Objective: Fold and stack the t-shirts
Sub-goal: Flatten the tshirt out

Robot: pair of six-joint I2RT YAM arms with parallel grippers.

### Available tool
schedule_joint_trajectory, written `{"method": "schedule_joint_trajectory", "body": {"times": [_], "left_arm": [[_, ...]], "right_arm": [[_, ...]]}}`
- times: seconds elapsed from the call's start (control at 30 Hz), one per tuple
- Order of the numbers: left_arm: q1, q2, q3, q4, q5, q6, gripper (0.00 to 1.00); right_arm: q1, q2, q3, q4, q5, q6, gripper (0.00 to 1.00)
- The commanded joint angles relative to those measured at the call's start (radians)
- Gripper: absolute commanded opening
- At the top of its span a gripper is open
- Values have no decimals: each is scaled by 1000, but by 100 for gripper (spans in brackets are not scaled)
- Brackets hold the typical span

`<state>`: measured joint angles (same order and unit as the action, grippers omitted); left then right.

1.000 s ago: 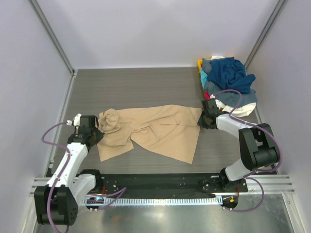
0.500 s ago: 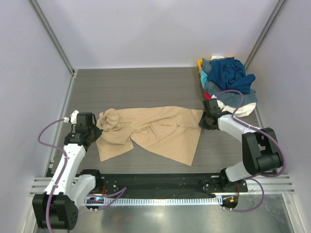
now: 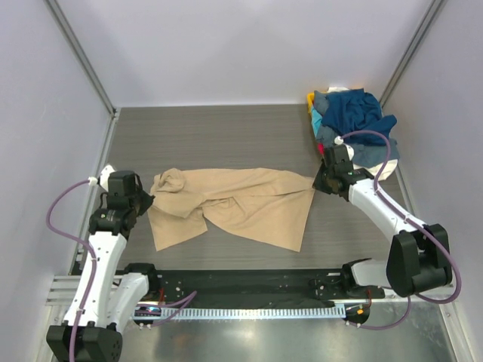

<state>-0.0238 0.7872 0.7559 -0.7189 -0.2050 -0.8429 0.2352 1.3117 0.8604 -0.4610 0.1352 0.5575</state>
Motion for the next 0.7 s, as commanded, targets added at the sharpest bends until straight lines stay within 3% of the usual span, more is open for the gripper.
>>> {"method": "schedule_joint_trajectory", "body": {"times": [0.0, 0.4, 0.47, 0.67], "left_arm": [[4, -19, 31, -31, 10, 21, 0], [4, -37, 2, -28, 16, 25, 0], [4, -34, 2, -25, 16, 25, 0], [4, -16, 110, -42, -13, 71, 0]], "right_arm": [[-4, -31, 20, -39, -13, -25, 9], [-5, 1, -32, -4, -28, -16, 15], [-4, 15, -38, 10, -46, -14, 3], [-4, 1, 27, 31, -82, -33, 1]]}}
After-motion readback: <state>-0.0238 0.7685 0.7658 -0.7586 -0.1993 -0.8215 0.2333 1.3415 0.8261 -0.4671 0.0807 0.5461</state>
